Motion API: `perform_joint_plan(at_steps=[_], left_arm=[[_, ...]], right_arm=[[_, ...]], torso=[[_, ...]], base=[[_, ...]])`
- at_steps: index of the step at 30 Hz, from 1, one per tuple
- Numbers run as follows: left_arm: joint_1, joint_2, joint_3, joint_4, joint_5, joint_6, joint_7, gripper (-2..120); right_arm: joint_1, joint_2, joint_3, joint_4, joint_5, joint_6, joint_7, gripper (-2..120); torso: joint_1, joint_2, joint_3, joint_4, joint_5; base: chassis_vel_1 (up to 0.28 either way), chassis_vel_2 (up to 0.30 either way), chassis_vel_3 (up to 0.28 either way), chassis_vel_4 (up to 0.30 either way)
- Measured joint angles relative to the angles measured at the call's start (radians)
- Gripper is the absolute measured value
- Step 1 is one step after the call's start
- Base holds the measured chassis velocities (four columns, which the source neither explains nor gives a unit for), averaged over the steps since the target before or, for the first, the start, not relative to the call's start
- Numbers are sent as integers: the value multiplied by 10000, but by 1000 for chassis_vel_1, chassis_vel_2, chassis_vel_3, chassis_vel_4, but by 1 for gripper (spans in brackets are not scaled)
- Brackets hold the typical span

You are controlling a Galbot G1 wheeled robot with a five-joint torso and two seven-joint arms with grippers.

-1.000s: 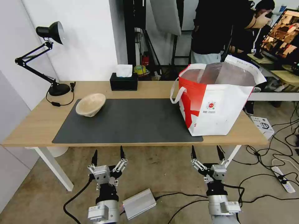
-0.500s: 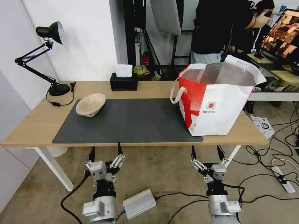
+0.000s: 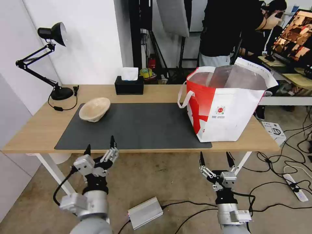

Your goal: Pick up the trash from the table and place it into the takeout bag.

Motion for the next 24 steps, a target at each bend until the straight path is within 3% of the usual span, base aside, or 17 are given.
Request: perform_joint_plan(at_steps=[3,5,11,20,24], left_arm=[[-198,162,-156,-130,-866,162,-274,100],[-411,296,-335,-305,-2002,434,-757,100],[-694,538,-545,-318,-2994,542,-1223,100],[-1872,1192,-1302,-265,-6068,935,-2471,100],[-2354,1418,-1449,-82,-6831,1006,-2850,100]], right_arm=[[0,0,0,1,1,0,0,100],[0,0,0,1,2,0,0,100],[0,0,0,1,3,0,0,100],[0,0,0,1,3,0,-1,100],[0,0,0,1,3,0,-1,100]], torso=[[0,0,0,0,1],[0,0,0,0,0],[0,0,0,0,0],[0,0,0,0,0],[0,1,0,0,0]], base=[[0,0,0,0],[0,0,0,0],[0,0,0,0],[0,0,0,0],[0,0,0,0]])
